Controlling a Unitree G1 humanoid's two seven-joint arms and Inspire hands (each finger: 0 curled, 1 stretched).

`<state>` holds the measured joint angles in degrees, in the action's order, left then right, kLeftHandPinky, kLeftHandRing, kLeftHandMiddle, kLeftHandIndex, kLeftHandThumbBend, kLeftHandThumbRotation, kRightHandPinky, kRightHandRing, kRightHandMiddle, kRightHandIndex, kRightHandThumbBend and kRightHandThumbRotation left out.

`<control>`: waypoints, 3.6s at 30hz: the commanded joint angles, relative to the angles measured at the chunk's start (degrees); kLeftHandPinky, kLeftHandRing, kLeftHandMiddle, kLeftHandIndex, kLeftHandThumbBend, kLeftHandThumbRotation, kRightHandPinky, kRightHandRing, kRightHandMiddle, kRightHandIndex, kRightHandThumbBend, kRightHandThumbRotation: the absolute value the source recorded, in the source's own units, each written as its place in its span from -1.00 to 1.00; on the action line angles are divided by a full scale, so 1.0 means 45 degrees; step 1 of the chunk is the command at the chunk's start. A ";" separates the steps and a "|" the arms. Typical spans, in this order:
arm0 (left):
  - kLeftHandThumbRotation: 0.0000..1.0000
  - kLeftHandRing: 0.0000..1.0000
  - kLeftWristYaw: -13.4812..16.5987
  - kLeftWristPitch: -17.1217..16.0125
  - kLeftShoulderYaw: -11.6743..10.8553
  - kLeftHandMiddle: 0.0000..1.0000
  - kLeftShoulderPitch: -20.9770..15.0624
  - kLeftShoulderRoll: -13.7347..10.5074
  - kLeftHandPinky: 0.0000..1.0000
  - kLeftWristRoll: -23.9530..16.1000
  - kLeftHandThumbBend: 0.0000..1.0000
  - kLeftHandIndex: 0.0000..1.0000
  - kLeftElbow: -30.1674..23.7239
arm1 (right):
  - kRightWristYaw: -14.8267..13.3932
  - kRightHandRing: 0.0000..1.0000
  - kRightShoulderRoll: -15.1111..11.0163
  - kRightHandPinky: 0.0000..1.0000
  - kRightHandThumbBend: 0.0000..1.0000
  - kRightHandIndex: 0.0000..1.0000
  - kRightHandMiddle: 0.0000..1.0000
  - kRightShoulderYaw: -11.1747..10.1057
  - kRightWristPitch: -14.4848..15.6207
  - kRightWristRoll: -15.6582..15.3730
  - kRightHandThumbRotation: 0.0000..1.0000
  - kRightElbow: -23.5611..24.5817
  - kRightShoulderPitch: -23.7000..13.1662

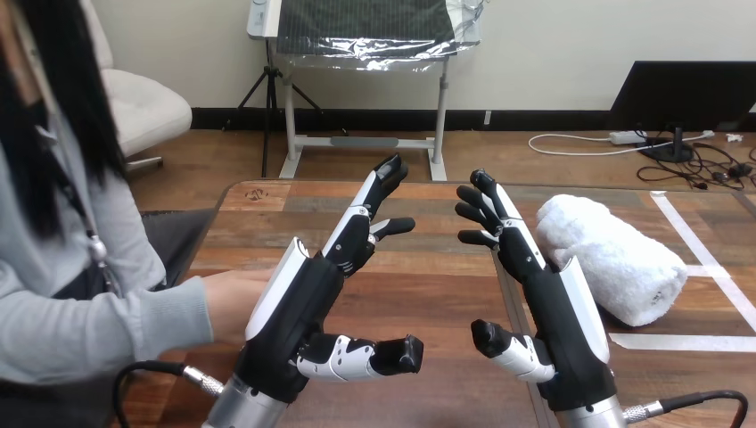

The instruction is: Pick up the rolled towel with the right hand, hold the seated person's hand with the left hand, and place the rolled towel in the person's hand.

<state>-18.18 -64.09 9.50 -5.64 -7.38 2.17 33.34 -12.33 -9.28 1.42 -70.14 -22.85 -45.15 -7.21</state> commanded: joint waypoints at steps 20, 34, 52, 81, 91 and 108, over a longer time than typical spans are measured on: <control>0.34 1.00 -0.0309 0.0172 -0.0149 1.00 -0.0337 -0.0069 0.80 0.0773 1.00 1.00 -0.0335 | -0.0177 0.76 -0.0077 0.59 1.00 0.93 0.83 -0.0063 0.0013 0.0251 0.93 0.0566 -0.0473; 0.36 1.00 -0.0133 0.0224 -0.0427 1.00 -0.0683 -0.0032 0.79 0.0347 1.00 1.00 -0.0183 | -0.0279 0.76 -0.0085 0.60 1.00 0.94 0.82 -0.0099 0.0129 0.0155 0.91 0.0484 -0.0615; 0.47 1.00 0.0330 0.0118 -0.0567 1.00 -0.0581 0.0124 0.70 -0.0165 1.00 1.00 -0.0426 | -0.0110 0.75 -0.0265 0.63 1.00 0.94 0.81 -0.0119 0.0204 0.0373 0.84 0.0951 -0.0365; 0.41 1.00 0.0366 0.0399 -0.0471 1.00 -0.0359 0.0226 0.86 0.0146 1.00 1.00 -0.0980 | 0.1126 0.83 -0.1523 0.70 1.00 0.92 0.88 -0.0697 0.2563 0.1801 0.53 0.2227 -0.1480; 0.41 1.00 0.0339 0.0381 -0.0482 1.00 -0.0334 0.0193 0.87 0.0212 1.00 1.00 -0.1016 | 0.0665 0.85 -0.2232 0.76 1.00 0.93 0.85 -0.1184 0.4207 0.1351 0.46 0.2493 -0.2359; 0.43 1.00 0.0225 0.0214 -0.0401 1.00 -0.0294 0.0262 0.89 0.0481 1.00 1.00 -0.0952 | 0.1097 0.90 -0.3103 0.79 1.00 0.96 0.90 -0.1618 0.6533 0.2008 0.32 0.2404 -0.3734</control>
<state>-16.95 -62.36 7.98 -5.03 -6.59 2.88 31.32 -7.83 -21.26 -4.65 -42.86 -15.21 -36.44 -17.74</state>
